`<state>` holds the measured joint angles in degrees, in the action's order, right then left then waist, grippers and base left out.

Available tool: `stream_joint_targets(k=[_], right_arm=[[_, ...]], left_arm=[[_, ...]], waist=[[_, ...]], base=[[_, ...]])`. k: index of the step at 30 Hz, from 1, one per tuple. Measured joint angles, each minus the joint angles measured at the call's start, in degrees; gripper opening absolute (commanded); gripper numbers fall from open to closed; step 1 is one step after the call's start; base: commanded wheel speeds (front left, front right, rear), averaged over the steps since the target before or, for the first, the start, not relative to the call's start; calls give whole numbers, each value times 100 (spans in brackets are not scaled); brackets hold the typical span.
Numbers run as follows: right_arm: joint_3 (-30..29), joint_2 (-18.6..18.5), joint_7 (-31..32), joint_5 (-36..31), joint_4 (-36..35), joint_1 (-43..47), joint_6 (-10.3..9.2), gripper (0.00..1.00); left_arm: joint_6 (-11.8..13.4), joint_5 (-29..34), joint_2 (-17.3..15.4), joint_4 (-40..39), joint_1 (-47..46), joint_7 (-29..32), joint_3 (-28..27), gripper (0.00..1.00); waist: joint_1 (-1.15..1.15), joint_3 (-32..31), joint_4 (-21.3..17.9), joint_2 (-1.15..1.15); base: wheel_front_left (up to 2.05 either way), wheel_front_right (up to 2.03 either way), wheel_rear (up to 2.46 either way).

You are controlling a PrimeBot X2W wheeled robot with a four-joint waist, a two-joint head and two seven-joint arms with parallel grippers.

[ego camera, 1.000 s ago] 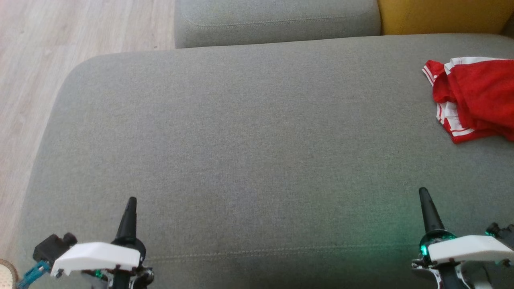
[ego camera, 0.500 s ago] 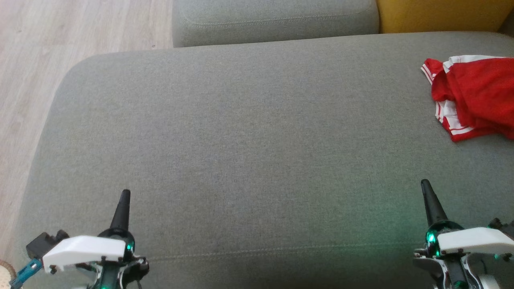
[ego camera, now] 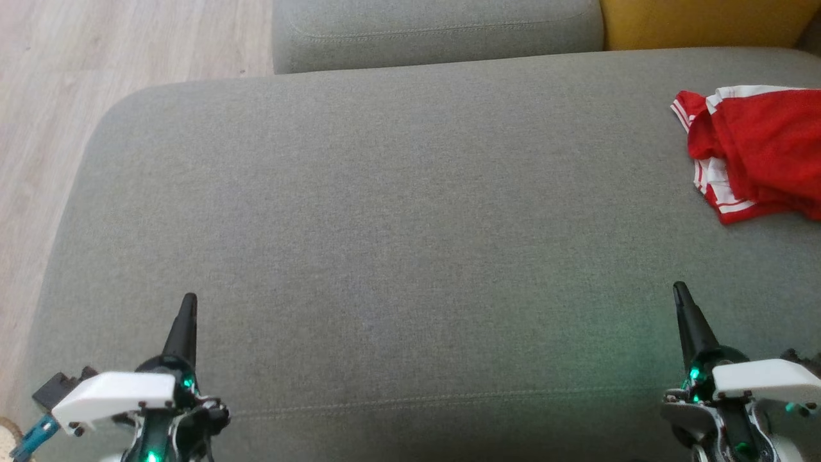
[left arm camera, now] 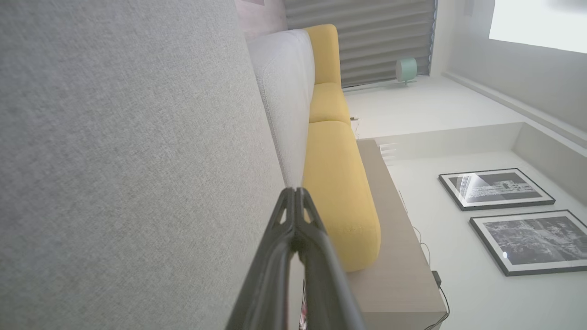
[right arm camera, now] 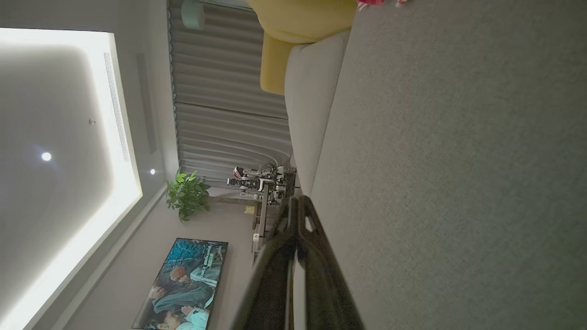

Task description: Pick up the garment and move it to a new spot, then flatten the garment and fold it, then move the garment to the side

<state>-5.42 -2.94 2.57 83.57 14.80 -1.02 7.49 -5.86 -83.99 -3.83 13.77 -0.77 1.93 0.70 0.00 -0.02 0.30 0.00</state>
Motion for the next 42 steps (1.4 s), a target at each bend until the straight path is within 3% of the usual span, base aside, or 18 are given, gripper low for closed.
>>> stream_joint_targets(k=[14, 42], right_arm=[[-47, -7, 207, 949, 104, -185, -1, 0], [-110, -5, 256, 953, 103, -226, -1, 0]], left_arm=[[-120, -994, 8, 175, -182, 223, -257, 0], [-121, -994, 25, 174, -229, 283, -333, 0]], waist=[[0, 21, -30, 0], [0, 20, -30, 0]], base=[[0, 0, 0], [0, 0, 0]])
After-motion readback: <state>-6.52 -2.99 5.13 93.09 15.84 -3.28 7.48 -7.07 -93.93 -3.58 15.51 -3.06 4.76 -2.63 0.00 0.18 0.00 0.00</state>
